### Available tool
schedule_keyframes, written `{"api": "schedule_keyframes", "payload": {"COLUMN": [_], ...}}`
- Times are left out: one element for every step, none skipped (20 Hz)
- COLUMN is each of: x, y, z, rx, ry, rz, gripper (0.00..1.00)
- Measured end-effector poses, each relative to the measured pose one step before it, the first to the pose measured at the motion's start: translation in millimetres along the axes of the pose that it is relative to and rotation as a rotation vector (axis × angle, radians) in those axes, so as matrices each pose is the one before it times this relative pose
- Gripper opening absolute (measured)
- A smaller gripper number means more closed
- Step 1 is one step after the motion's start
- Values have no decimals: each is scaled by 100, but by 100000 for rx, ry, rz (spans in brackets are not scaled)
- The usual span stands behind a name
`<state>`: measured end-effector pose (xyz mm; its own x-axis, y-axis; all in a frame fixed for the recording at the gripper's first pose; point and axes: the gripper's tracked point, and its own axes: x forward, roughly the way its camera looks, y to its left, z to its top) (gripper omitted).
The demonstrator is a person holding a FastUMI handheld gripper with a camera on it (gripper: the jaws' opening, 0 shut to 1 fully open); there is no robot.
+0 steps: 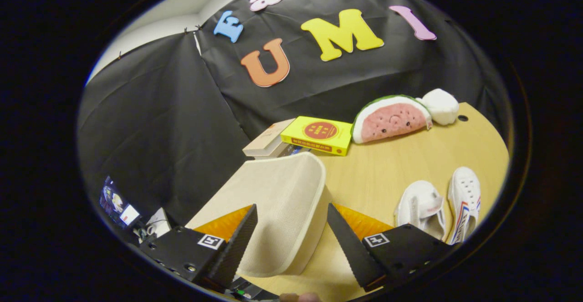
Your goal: Open the storage box then place both shoes into the box .Put the left shoe in first, then the right shoe, with the right side of both shoes facing outward in a uniform manner.
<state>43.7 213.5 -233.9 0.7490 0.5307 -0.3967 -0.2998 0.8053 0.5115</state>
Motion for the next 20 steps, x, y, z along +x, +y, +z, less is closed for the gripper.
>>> {"api": "schedule_keyframes", "payload": {"x": [316, 293, 233, 181, 257, 266, 190, 266, 275, 3, 156, 159, 214, 153, 170, 97, 72, -149, -369, 113], "y": [121, 14, -133, -50, -45, 62, 114, 51, 78, 44, 115, 16, 25, 224, 119, 15, 43, 154, 251, 297], "z": [-410, -458, -222, -373, -158, -290, -195, -352, -154, -44, -45, -121, -76, -175, -148, -73, 208, -185, 339, 215], "rx": [1827, 2170, 2416, 2638, 3373, 4127, 4513, 3823, 3087, 2415, 2022, 1769, 2108, 2782, 2569, 2613, 2500, 1685, 600, -304], "ry": [1428, 965, 1005, 1123, 1110, 1306, 1324, 1623, 1017, 595, 596, 669, 856, 1113, 1401, 1202, 344, 230, 19, -562], "rz": [1180, 424, 105, 87, 444, 880, 1188, 1092, 991, 734, 686, 634, 702, 1020, 1017, 1004, 649, 327, 1085, 336], "gripper": [95, 95, 95, 95, 95, 95, 95, 95, 96, 96, 96, 96, 96, 96, 96, 96, 96, 95, 93, 91]}}
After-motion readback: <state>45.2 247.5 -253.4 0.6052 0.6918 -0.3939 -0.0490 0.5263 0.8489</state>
